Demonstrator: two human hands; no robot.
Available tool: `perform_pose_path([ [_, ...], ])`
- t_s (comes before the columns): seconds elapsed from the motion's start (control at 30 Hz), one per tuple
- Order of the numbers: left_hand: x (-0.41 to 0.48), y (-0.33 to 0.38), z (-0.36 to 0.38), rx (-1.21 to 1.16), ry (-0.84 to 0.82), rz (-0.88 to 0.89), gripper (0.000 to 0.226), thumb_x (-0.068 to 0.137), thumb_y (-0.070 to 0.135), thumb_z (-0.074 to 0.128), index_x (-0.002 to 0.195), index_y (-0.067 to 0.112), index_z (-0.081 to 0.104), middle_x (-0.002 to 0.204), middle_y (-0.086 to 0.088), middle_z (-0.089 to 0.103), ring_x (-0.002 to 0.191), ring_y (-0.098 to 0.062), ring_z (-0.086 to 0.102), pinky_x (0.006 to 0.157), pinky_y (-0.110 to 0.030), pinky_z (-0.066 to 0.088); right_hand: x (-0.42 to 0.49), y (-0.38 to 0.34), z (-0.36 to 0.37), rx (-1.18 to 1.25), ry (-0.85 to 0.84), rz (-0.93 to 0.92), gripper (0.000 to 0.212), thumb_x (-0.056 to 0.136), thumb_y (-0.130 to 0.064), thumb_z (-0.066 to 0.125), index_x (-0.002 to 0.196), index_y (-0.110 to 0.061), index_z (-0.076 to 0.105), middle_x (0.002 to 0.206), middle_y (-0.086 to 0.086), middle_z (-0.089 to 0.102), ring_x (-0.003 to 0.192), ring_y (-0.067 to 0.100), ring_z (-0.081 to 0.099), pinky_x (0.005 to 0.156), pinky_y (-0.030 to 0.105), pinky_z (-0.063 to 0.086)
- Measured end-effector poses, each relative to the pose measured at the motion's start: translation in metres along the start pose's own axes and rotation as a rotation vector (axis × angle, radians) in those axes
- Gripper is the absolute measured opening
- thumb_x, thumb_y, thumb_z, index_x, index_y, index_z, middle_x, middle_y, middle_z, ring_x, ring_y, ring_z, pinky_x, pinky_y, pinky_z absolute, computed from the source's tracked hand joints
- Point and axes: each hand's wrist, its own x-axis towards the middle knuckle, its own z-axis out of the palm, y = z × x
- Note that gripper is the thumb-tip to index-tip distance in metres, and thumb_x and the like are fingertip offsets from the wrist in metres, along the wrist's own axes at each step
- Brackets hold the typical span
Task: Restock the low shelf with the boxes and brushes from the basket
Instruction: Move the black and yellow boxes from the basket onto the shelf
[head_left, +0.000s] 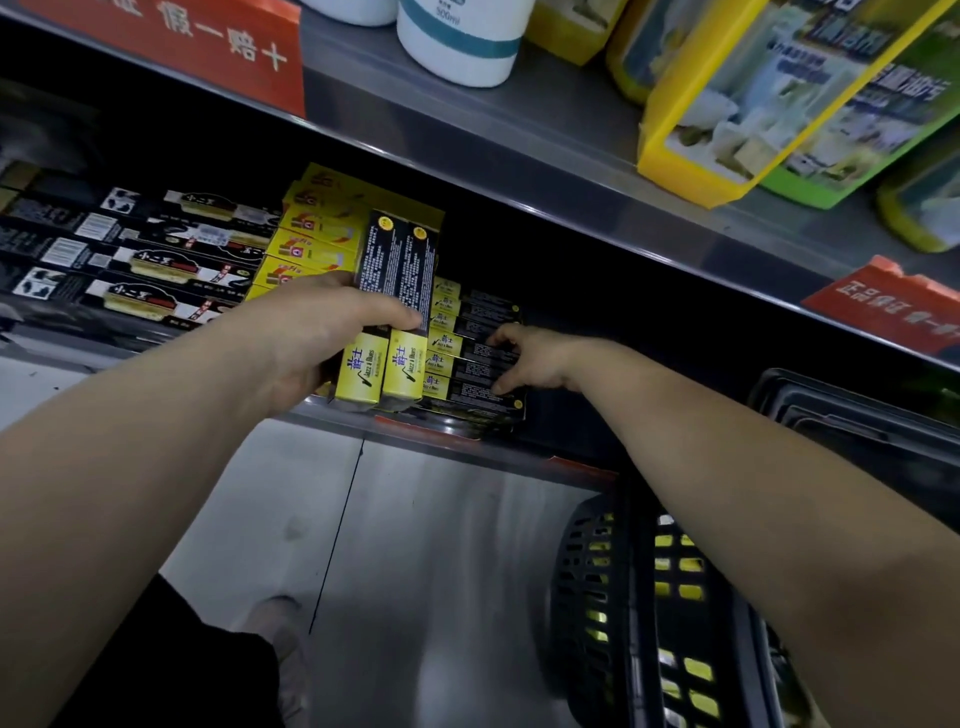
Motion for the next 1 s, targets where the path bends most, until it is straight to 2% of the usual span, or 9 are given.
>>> perform_pose_path([
  [0.23, 0.0, -0.001, 0.005, 0.009, -0.018, -0.005, 0.04, 0.076, 0.012, 0.072, 0.114, 0.016, 0.059, 0.091, -0.004, 0.073, 0.077, -0.017, 0.07, 0.057, -0.026, 0.053, -0.002, -0.002, 0.001, 0.003, 0.017, -0.042, 0.067, 0.08, -0.012, 0.072, 0.138, -0.02, 0.039, 0.14, 0.01, 0.044, 0.124, 0.024, 0.046, 0.102, 0.03, 0.041],
  [0.33, 0.002, -0.002, 0.006, 0.018, -0.025, -0.009, 0.053, 0.074, 0.014, 0.073, 0.124, 0.014, 0.053, 0.102, -0.005, 0.071, 0.091, -0.021, 0.068, 0.069, -0.031, 0.054, -0.002, -0.003, 0.001, 0.018, 0.02, -0.039, 0.066, 0.081, -0.012, 0.071, 0.139, -0.019, 0.04, 0.138, 0.011, 0.046, 0.122, 0.024, 0.048, 0.101, 0.032, 0.043],
  [0.5, 0.003, -0.002, 0.009, 0.028, -0.047, -0.014, 0.045, 0.075, 0.014, 0.073, 0.117, 0.015, 0.057, 0.098, -0.005, 0.072, 0.088, -0.02, 0.069, 0.066, -0.03, 0.053, -0.012, -0.012, -0.008, -0.098, 0.015, -0.023, 0.074, 0.081, -0.025, 0.072, 0.143, -0.018, 0.032, 0.14, 0.008, 0.044, 0.122, 0.022, 0.047, 0.098, 0.026, 0.042],
  [0.53, 0.004, -0.002, 0.01, 0.029, -0.055, -0.02, 0.042, 0.075, 0.014, 0.073, 0.114, 0.015, 0.059, 0.096, -0.005, 0.073, 0.086, -0.019, 0.069, 0.064, -0.029, 0.053, -0.018, -0.016, -0.014, -0.043, 0.046, -0.07, 0.076, 0.08, -0.026, 0.073, 0.143, -0.02, 0.031, 0.142, 0.007, 0.042, 0.125, 0.022, 0.045, 0.097, 0.025, 0.04],
  [0.6, 0.004, -0.001, 0.01, 0.022, -0.069, -0.031, 0.038, 0.074, 0.014, 0.073, 0.11, 0.014, 0.061, 0.091, -0.005, 0.074, 0.082, -0.019, 0.071, 0.061, -0.028, 0.054, -0.034, -0.029, -0.026, 0.358, 0.04, -0.251, 0.076, 0.077, -0.018, 0.075, 0.14, -0.025, 0.034, 0.142, 0.008, 0.039, 0.13, 0.023, 0.041, 0.099, 0.025, 0.038],
  [0.7, 0.003, -0.001, 0.013, 0.015, -0.103, -0.021, 0.041, 0.069, 0.015, 0.076, 0.108, 0.015, 0.064, 0.089, -0.003, 0.075, 0.08, -0.017, 0.072, 0.059, -0.027, 0.056, -0.058, -0.045, -0.032, 0.95, -0.181, -0.508, 0.067, 0.077, -0.004, 0.068, 0.132, -0.027, 0.039, 0.135, 0.011, 0.043, 0.121, 0.023, 0.051, 0.097, 0.032, 0.048],
  [0.8, 0.001, -0.001, 0.016, 0.018, -0.13, -0.011, 0.06, 0.054, 0.025, 0.077, 0.111, 0.014, 0.063, 0.09, -0.004, 0.075, 0.08, -0.017, 0.072, 0.059, -0.027, 0.058, -0.063, -0.053, -0.027, 0.961, -0.169, -0.498, 0.053, 0.083, 0.0, 0.062, 0.128, -0.02, 0.042, 0.12, 0.008, 0.054, 0.105, 0.016, 0.06, 0.088, 0.029, 0.054],
  [0.9, 0.003, -0.002, 0.016, 0.028, -0.028, -0.023, 0.097, 0.046, 0.037, 0.08, 0.135, 0.013, 0.047, 0.123, -0.01, 0.064, 0.113, -0.026, 0.06, 0.094, -0.041, 0.047, -0.059, -0.044, -0.033, 0.911, -0.097, -0.369, 0.036, 0.085, -0.005, 0.062, 0.117, -0.018, 0.05, 0.105, 0.001, 0.059, 0.094, 0.01, 0.061, 0.079, 0.022, 0.055],
  [1.0, 0.011, -0.001, 0.011, 0.011, 0.132, 0.03, 0.092, 0.064, 0.039, 0.08, 0.142, 0.017, 0.037, 0.138, -0.006, 0.05, 0.125, -0.024, 0.045, 0.094, -0.035, 0.035, -0.051, -0.026, -0.042, 0.948, 0.06, -0.166, 0.01, 0.086, -0.014, 0.063, 0.094, -0.019, 0.058, 0.09, -0.004, 0.063, 0.084, 0.006, 0.059, 0.069, 0.017, 0.052],
])
